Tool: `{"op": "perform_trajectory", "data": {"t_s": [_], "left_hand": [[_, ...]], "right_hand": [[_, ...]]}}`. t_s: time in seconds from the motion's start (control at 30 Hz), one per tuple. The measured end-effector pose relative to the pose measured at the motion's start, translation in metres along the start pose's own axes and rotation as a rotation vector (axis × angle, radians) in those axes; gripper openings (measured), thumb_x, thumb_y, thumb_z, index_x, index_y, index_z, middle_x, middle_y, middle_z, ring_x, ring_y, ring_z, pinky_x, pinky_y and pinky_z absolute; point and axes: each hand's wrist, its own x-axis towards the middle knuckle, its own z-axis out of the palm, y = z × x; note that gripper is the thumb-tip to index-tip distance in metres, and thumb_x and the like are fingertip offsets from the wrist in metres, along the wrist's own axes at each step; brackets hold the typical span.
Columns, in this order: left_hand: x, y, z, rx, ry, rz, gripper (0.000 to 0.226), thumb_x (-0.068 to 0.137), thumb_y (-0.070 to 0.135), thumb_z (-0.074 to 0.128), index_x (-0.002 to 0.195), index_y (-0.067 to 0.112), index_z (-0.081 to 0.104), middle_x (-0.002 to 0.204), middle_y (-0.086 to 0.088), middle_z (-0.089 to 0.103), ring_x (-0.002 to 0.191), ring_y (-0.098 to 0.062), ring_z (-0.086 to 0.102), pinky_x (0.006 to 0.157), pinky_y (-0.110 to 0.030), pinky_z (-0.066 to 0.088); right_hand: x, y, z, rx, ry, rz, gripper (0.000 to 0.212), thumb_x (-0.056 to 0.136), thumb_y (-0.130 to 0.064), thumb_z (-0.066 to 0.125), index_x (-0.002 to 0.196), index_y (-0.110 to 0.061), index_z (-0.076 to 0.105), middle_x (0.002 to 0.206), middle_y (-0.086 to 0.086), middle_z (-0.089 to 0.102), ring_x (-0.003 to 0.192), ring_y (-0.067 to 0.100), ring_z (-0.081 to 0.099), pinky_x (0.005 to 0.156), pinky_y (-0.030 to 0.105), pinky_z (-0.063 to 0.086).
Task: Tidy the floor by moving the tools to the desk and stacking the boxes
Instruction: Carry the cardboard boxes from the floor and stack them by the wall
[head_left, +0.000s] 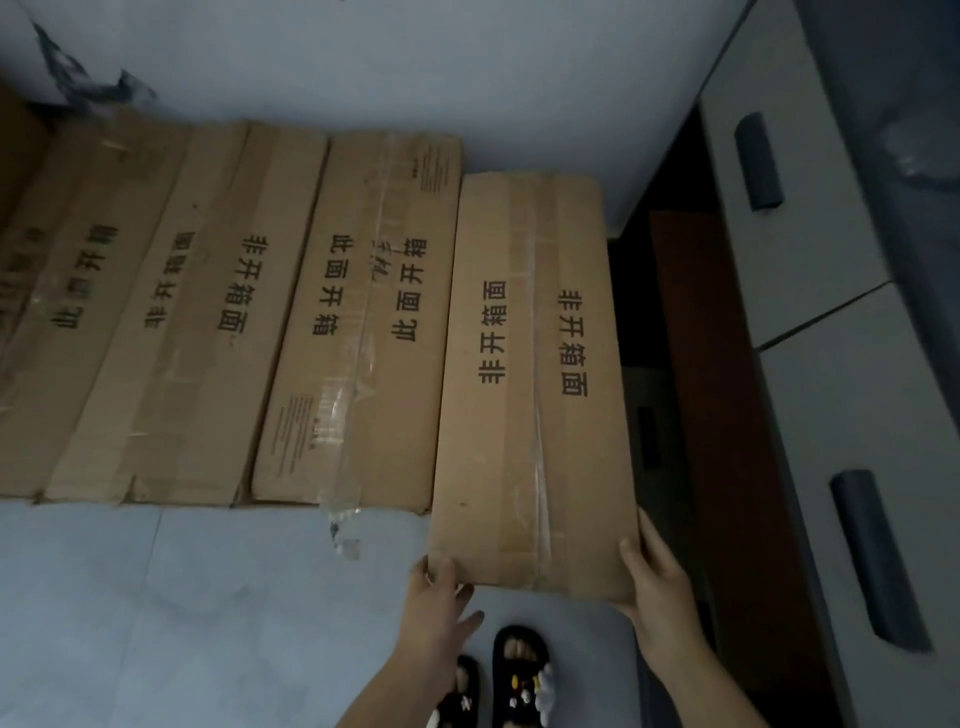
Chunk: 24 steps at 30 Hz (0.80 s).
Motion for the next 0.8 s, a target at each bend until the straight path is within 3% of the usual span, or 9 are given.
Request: {"op": "perform_trajectory", "data": {"t_s": [0.1, 0.23, 0.3, 0.47, 0.6, 0.7, 0.8], "left_hand": [[0.035, 0.02, 0.013, -0.03, -0.033, 0.058, 0.045, 0.099, 0.021, 0.041, 0.142, 0.012, 0.029, 0.141, -0.016, 0.042, 0.118, -0.03, 0.05, 0.089, -0.05, 0.045], [0.061, 0.039, 0.038, -0.172, -0.148, 0.09, 0.042, 0.101, 0.02, 0.04, 0.142, 0.014, 0.038, 0.142, -0.007, 0.045, 0.131, -0.026, 0.042, 0.097, -0.044, 0.043], [0.068, 0.042, 0.044, -0.281, -0.184, 0.045, 0.041, 0.102, 0.019, 0.037, 0.142, 0.011, 0.038, 0.144, -0.011, 0.042, 0.134, -0.027, 0.038, 0.099, -0.044, 0.04], [0.062, 0.037, 0.039, -0.31, -0.109, -0.047, 0.044, 0.101, 0.017, 0.041, 0.142, 0.003, 0.035, 0.144, -0.017, 0.04, 0.128, -0.032, 0.044, 0.096, -0.049, 0.044], [0.032, 0.05, 0.026, -0.095, -0.043, -0.042, 0.044, 0.1, 0.014, 0.043, 0.141, 0.0, 0.034, 0.138, -0.019, 0.045, 0.119, -0.032, 0.05, 0.092, -0.047, 0.045], [-0.017, 0.071, 0.012, 0.171, -0.042, 0.097, 0.045, 0.097, 0.018, 0.049, 0.139, 0.008, 0.037, 0.124, -0.013, 0.054, 0.109, -0.025, 0.055, 0.089, -0.041, 0.046], [-0.084, 0.094, -0.007, 0.392, -0.066, 0.259, 0.04, 0.098, 0.022, 0.047, 0.136, 0.015, 0.04, 0.122, -0.009, 0.058, 0.111, -0.022, 0.056, 0.098, -0.04, 0.045]], "right_hand": [[0.042, -0.012, 0.013, 0.015, -0.04, -0.044, 0.042, 0.097, -0.019, 0.05, 0.135, -0.036, 0.048, 0.135, -0.003, 0.054, 0.115, 0.021, 0.056, 0.098, 0.053, 0.046], [0.091, -0.034, 0.03, 0.012, -0.062, -0.112, 0.043, 0.098, -0.017, 0.047, 0.137, -0.035, 0.045, 0.136, -0.002, 0.053, 0.116, 0.021, 0.056, 0.1, 0.052, 0.045], [0.101, -0.037, 0.033, -0.015, -0.072, -0.132, 0.044, 0.098, -0.018, 0.047, 0.138, -0.036, 0.043, 0.137, -0.005, 0.052, 0.118, 0.019, 0.055, 0.101, 0.052, 0.044], [0.092, -0.035, 0.027, -0.169, -0.054, -0.118, 0.045, 0.099, -0.025, 0.046, 0.142, -0.034, 0.036, 0.136, -0.002, 0.051, 0.116, 0.018, 0.054, 0.103, 0.048, 0.043], [0.064, -0.056, 0.037, -0.452, -0.054, -0.133, 0.061, 0.098, -0.033, 0.046, 0.15, -0.032, 0.013, 0.151, -0.001, 0.033, 0.133, 0.021, 0.039, 0.111, 0.042, 0.033], [0.008, -0.08, 0.042, -0.536, -0.126, -0.259, 0.063, 0.097, -0.034, 0.048, 0.149, -0.034, 0.013, 0.152, -0.007, 0.029, 0.137, 0.013, 0.032, 0.115, 0.039, 0.027], [-0.064, -0.107, 0.037, -0.622, -0.238, -0.316, 0.064, 0.095, -0.039, 0.049, 0.148, -0.037, 0.013, 0.153, -0.013, 0.022, 0.14, 0.007, 0.022, 0.118, 0.036, 0.018]]}}
